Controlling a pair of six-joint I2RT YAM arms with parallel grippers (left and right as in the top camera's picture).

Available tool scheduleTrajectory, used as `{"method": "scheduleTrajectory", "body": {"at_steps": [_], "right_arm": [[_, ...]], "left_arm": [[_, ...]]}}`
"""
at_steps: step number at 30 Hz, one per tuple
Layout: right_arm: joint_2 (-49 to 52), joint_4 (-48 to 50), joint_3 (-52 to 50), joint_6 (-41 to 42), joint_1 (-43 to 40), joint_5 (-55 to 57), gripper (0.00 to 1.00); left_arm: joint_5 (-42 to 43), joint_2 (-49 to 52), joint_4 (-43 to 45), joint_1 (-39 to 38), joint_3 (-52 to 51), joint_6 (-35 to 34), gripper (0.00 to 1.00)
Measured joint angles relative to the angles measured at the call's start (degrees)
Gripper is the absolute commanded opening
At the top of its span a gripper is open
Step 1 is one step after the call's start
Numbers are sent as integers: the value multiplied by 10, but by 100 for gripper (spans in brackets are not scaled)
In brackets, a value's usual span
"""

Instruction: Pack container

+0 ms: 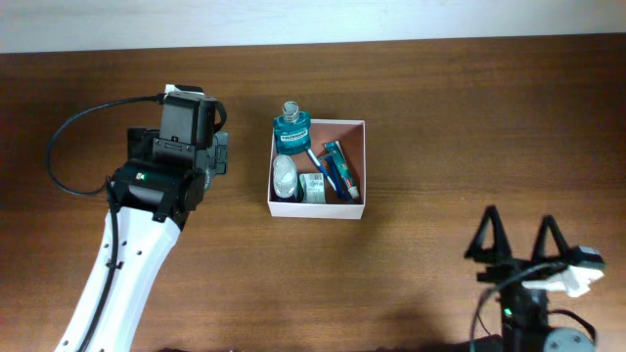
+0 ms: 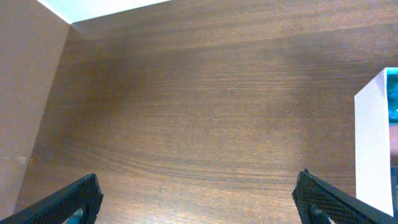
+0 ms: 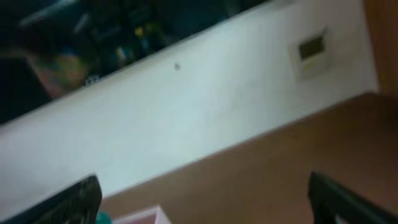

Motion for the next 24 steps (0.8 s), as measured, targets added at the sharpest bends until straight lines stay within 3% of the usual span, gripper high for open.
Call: {"method": "scheduleTrajectory", "body": {"at_steps": [8,24], "right_arm": [[-2,129,-109,-6,-22,-27,99],[-2,198,-187,-52,-33,-36,99]], "left_arm": [[0,0,0,0,0,0,99],[0,0,0,0,0,0,99]]}}
